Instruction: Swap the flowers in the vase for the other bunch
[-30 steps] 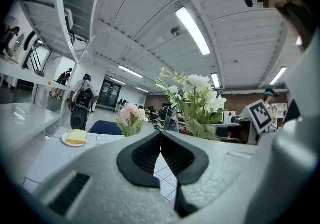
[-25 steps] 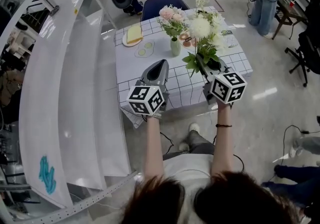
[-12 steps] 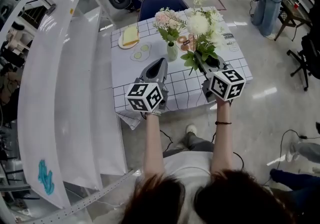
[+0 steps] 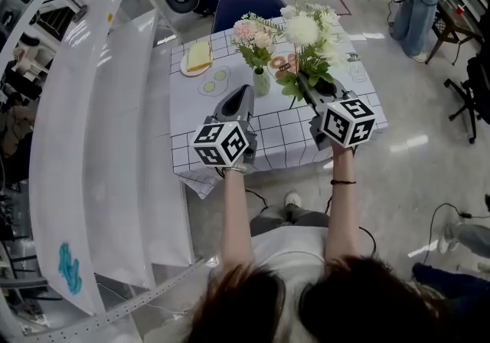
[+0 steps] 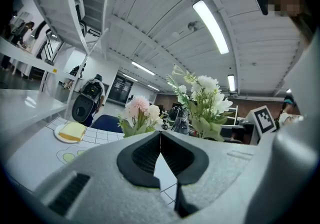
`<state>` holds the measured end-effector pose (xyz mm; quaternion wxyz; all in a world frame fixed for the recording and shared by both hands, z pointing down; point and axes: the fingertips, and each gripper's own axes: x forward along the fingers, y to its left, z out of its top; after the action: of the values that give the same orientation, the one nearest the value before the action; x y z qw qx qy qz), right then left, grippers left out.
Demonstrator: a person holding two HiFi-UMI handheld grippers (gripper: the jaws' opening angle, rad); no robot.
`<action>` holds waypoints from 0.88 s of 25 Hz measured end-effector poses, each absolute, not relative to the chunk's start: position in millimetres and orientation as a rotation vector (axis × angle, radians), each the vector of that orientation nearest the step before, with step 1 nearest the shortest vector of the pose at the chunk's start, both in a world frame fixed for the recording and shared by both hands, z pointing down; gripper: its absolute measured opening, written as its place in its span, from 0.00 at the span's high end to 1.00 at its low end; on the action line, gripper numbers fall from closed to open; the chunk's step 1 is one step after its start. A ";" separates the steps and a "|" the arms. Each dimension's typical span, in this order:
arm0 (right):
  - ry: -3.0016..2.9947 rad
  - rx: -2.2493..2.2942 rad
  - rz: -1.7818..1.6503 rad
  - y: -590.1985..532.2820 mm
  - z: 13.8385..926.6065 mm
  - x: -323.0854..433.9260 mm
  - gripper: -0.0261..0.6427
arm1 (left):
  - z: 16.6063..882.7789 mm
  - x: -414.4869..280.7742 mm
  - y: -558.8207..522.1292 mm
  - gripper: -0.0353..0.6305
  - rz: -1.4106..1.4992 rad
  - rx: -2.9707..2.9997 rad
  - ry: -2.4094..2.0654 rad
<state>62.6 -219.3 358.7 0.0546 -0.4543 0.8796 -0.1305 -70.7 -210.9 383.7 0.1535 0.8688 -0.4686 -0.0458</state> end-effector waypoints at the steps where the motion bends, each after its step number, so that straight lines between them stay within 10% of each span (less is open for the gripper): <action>1: 2.670 -1.377 -0.397 -220.8 358.1 63.1 0.88 | 383.8 -69.7 -212.6 0.93 -0.129 2.491 -1.340; 22: 2.601 -1.479 -0.478 -260.4 380.2 70.7 0.88 | 421.3 -66.0 -263.8 0.93 0.001 2.458 -1.246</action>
<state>70.7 -260.4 380.2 0.0560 -0.4873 0.8571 -0.1575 -66.0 -263.8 421.3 0.1919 0.8754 -0.4437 0.0005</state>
